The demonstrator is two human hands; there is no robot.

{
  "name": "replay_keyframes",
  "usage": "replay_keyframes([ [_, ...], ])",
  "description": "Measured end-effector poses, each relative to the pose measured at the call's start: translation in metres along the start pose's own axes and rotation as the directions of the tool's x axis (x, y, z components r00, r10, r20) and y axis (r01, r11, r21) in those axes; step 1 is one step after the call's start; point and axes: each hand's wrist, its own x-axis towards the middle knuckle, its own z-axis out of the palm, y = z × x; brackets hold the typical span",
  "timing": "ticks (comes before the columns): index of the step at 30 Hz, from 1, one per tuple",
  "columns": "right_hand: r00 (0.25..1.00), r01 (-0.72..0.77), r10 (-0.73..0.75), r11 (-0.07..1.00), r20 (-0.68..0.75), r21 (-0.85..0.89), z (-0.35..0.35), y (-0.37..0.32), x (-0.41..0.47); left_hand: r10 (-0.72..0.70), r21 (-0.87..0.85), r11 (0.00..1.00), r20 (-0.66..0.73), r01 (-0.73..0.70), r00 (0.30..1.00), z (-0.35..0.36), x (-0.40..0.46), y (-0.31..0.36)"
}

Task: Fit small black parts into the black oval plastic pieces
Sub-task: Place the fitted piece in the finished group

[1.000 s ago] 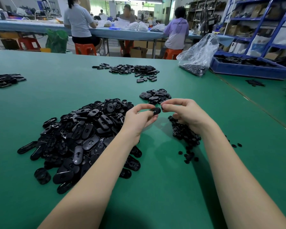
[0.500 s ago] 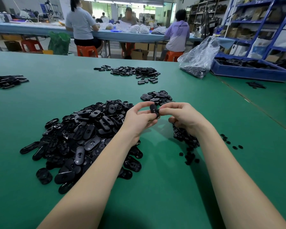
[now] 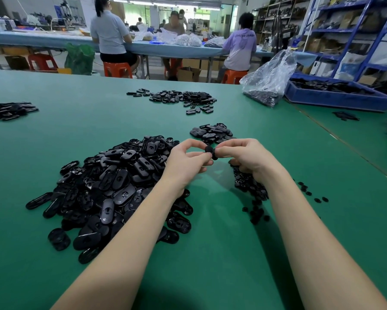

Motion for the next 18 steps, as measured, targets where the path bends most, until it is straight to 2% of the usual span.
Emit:
replay_keyframes([
  [9, 1.0, -0.012, 0.013, 1.0, 0.023, -0.029, 0.0007, 0.0027, -0.0001, -0.005, 0.067, 0.998, 0.013, 0.004, 1.0, -0.0016, 0.0018, -0.0028],
  [15, 1.0, -0.018, 0.017, 0.998, -0.013, -0.057, 0.0016, 0.002, -0.0006, -0.006, 0.088, 0.996, 0.006, 0.005, 1.0, 0.0003, 0.0018, -0.0049],
  [18, 1.0, -0.019, 0.018, 0.997, -0.005, -0.069, 0.001, 0.0029, -0.0007, -0.029, 0.022, 0.999, 0.003, 0.028, 1.0, -0.0003, 0.0029, -0.0045],
])
